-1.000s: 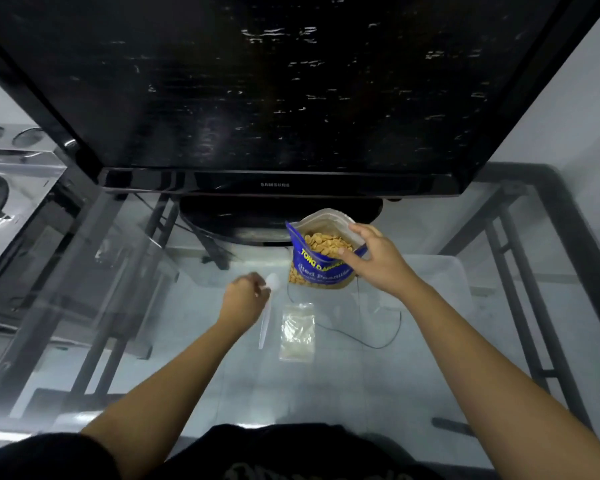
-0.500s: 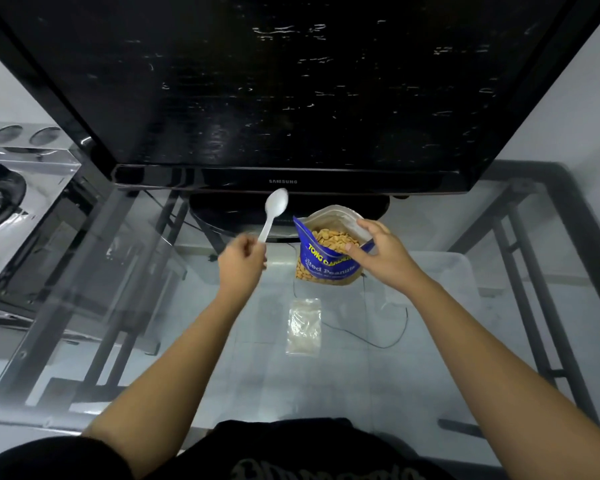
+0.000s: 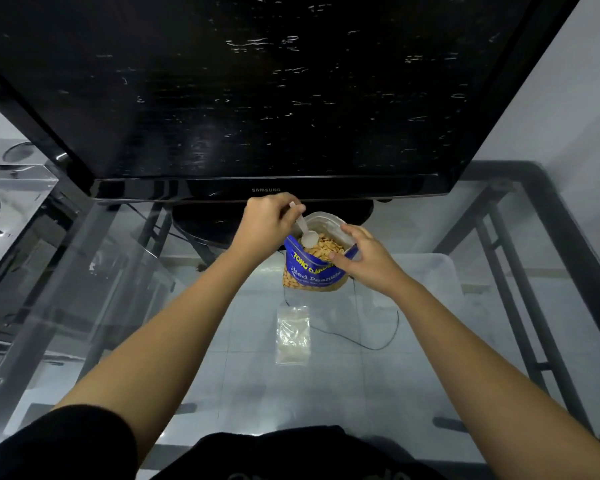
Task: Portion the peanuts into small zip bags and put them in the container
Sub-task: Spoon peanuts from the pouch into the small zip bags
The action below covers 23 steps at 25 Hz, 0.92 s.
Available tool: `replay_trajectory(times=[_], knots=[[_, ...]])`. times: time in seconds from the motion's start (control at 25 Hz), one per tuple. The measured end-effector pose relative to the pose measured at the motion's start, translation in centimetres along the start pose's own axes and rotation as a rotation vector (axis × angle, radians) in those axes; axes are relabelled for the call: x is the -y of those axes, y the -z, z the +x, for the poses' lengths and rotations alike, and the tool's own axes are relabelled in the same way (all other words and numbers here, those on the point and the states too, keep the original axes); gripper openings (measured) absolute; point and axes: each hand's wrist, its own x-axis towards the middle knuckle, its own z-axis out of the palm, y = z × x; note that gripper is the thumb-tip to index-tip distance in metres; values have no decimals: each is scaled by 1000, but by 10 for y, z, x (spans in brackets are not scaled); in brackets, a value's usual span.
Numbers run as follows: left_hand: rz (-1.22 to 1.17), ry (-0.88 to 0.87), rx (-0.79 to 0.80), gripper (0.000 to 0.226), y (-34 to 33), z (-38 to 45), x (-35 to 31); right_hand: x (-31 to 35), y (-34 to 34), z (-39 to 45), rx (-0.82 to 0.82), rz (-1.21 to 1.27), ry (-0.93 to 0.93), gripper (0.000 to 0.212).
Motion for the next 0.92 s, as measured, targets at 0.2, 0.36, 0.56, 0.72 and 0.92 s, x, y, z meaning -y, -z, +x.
replay_trajectory(times=[0.2, 0.36, 0.56, 0.72, 0.92], knots=[[-148, 359, 9, 19, -15, 14, 16, 0, 1, 1, 26, -27, -3, 68], [-193, 314, -126, 48, -15, -3, 9, 0, -2, -2, -53, -49, 74, 64], [-282, 214, -336, 3, -35, -79, 20, -15, -47, -49, -505, 6, 204, 51], [101, 95, 89, 16, -75, -125, 69, -53, -100, -77, -250, -99, 29, 55], [420, -25, 253, 28, -96, -133, 91, -100, -133, -76, -34, -555, -76, 76]])
